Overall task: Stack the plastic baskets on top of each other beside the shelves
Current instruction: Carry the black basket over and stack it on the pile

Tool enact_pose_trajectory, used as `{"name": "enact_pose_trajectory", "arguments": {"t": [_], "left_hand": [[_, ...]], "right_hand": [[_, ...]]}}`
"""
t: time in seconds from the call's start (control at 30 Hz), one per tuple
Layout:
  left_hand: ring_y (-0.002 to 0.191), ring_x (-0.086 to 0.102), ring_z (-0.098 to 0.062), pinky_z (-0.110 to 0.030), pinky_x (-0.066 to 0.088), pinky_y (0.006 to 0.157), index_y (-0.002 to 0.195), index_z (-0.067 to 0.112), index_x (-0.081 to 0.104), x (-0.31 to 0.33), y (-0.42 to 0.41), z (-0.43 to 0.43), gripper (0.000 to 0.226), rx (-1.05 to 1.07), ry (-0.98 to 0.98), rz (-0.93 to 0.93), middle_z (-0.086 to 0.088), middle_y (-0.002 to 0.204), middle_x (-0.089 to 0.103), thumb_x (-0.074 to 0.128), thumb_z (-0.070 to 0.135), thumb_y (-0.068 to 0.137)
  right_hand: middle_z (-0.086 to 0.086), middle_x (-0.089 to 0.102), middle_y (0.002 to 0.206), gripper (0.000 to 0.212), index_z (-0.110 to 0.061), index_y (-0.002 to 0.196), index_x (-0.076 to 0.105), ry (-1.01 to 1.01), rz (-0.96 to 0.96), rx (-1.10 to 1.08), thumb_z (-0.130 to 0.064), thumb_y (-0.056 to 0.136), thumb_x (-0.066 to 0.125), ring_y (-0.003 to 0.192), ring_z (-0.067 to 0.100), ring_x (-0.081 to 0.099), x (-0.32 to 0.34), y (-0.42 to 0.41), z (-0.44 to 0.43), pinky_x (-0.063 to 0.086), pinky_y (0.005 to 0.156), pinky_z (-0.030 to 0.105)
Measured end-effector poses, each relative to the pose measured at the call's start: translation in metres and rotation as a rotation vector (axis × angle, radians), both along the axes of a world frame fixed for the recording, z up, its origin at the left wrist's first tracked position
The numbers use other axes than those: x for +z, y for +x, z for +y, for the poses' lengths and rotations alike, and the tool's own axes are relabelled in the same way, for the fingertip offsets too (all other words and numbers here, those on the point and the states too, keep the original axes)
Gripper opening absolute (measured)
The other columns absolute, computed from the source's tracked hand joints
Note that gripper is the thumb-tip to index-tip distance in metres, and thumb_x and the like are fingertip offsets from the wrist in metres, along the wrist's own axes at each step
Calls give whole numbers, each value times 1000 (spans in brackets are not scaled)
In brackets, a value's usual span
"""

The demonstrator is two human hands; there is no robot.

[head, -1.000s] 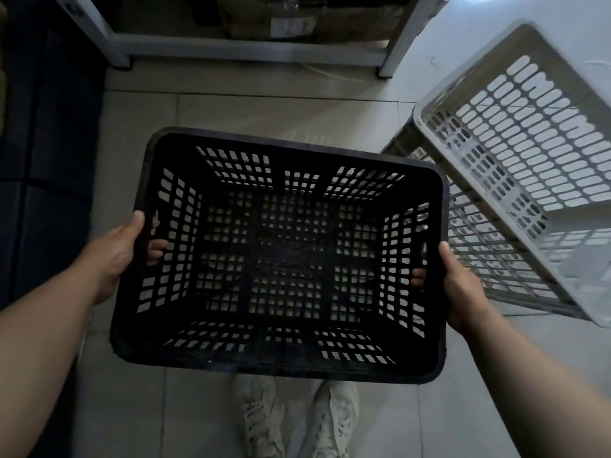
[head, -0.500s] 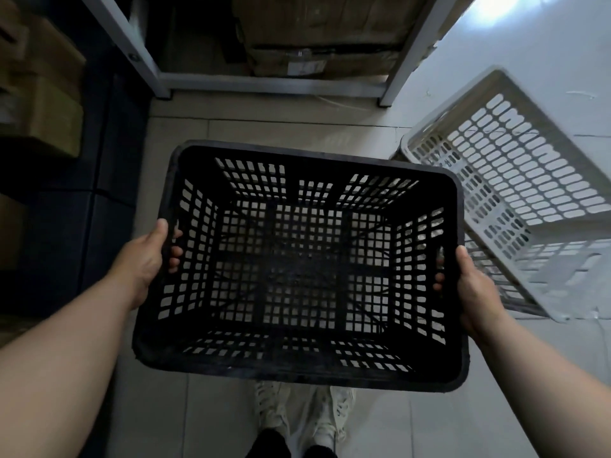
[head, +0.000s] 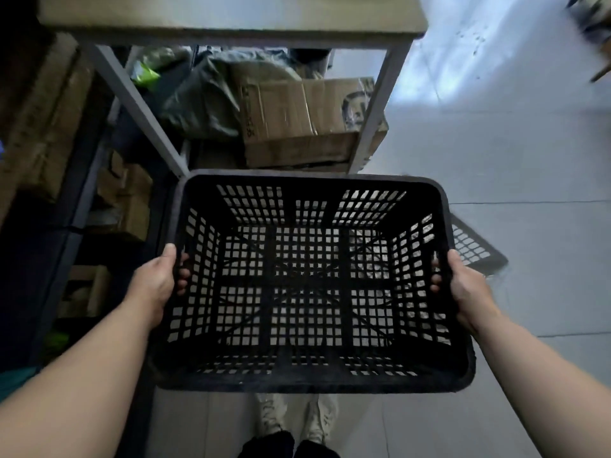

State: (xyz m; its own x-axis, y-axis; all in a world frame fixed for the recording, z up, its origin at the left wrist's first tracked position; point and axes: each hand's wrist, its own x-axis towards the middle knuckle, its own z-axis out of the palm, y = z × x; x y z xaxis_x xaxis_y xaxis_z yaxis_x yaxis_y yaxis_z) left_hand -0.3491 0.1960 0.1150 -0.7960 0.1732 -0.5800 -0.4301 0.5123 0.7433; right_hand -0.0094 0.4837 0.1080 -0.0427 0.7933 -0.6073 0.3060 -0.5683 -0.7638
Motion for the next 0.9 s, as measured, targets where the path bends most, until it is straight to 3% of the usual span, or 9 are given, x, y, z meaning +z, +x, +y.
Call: {"name": "enact_pose_trajectory", "arguments": {"t": [0.43,0.77,0.9], "left_hand": [[64,52,-17,-30,46,62,85,13,64,190,40,47,38,-178,123,135,-4,75,61,44,43,96],[55,47,-18,-29,39,52,70,9,59,248,106,123,44,-508,227,129,-6,64,61,42,38,98],[54,47,-18,-29,41,52,68,8,60,256,147,159,45,-613,227,118,-5,62,62,44,39,97]], "right_hand": [[2,57,61,33,-10,86,64,165,24,-224,-39,93,50,44,14,52,207,89,-35,45,40,22],[7,56,67,24,-14,84,61,227,-6,-519,-35,92,52,54,19,52,267,198,-93,42,52,28],[6,57,67,19,-18,89,62,229,0,-633,-33,93,51,51,17,52,274,247,-108,40,50,27]]}}
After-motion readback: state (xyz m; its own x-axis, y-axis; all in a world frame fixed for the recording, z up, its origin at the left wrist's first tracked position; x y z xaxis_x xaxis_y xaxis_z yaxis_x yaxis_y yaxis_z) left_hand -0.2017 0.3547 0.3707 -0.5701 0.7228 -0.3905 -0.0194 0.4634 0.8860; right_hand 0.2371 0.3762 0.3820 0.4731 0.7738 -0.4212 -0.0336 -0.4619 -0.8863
